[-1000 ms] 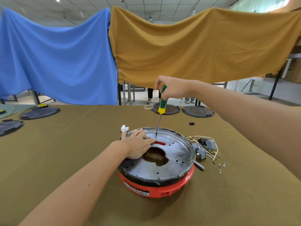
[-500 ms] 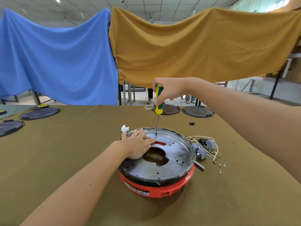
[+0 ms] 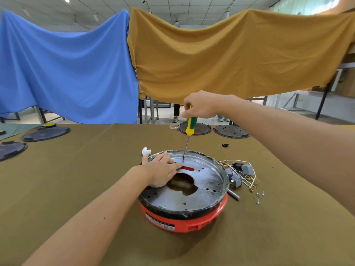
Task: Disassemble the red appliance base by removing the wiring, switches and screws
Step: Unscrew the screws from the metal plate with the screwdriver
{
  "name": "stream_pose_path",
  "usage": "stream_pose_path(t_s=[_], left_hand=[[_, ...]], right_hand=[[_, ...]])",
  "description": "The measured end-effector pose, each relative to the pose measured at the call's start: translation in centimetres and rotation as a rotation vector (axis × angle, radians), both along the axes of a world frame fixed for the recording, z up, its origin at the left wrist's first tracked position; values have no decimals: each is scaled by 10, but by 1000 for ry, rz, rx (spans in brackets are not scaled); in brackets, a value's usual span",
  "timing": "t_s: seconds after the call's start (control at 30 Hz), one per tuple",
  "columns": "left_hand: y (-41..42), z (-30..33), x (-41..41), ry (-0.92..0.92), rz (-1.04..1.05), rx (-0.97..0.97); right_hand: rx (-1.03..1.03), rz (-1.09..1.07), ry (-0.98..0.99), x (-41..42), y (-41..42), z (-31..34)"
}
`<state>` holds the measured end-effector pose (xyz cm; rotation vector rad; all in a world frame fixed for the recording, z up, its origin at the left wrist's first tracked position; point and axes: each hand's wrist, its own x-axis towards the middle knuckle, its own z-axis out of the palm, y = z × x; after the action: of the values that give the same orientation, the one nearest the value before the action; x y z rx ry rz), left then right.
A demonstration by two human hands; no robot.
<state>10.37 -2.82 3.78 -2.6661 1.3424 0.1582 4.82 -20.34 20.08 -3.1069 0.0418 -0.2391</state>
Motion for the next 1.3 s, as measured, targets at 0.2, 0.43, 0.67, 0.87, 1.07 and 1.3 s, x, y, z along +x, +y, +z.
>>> stream_pose_path(t_s=[0.2, 0.43, 0.67, 0.87, 1.07, 1.3], left_hand=[[0, 1, -2, 1, -1, 0], [0, 0, -2, -2, 5, 1], [0, 0, 0, 16, 12, -11], [1, 1, 0, 37, 20, -139], [17, 3, 8, 117, 107, -694], [25, 12, 6, 170, 122, -885]], right_hand=[[214, 86, 71, -6, -3, 3], [292, 118, 16, -11, -6, 2], [455, 98, -24, -32, -16, 6], [743, 41, -144, -48, -35, -8], [1175, -115, -397, -63, -65, -65], [1767, -206, -577, -80, -61, -147]])
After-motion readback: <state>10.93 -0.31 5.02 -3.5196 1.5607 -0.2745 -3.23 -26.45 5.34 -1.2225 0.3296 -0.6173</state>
